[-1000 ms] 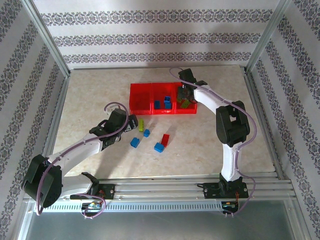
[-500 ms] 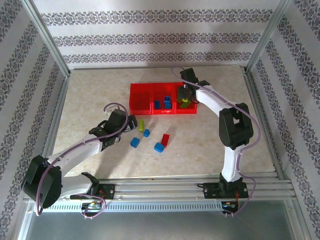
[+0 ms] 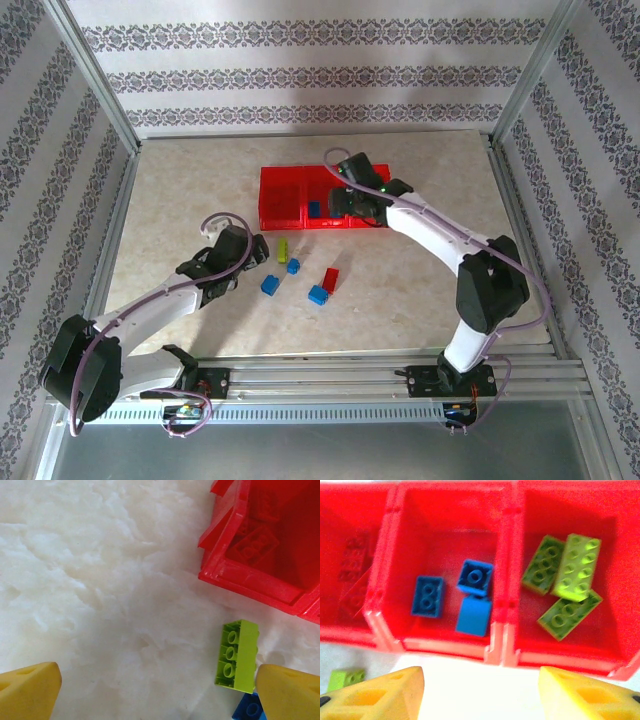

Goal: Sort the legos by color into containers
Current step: Pick up the lego from the center of the table.

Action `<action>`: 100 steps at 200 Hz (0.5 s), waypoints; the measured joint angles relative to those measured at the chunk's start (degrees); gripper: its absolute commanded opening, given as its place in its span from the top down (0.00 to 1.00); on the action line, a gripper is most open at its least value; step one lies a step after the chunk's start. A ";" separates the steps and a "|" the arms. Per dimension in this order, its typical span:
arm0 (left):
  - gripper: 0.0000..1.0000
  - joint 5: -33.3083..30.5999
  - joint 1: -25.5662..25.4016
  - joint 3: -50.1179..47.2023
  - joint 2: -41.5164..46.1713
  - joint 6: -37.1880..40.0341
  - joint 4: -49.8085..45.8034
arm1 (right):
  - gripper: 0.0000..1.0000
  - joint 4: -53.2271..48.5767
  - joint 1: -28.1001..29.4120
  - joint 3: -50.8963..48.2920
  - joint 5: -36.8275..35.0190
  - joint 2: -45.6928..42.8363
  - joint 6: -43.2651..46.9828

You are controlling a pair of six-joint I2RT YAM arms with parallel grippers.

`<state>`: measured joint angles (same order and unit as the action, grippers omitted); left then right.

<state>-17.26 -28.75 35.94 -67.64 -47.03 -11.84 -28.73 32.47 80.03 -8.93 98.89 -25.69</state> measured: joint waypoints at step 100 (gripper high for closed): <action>0.00 -0.15 1.92 -2.01 1.51 -1.51 0.02 | 0.39 -3.04 9.40 -7.17 1.20 -0.52 -8.66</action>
<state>-17.41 -26.83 33.93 -66.13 -48.53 -11.81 -31.77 41.87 72.86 -7.73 98.37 -34.35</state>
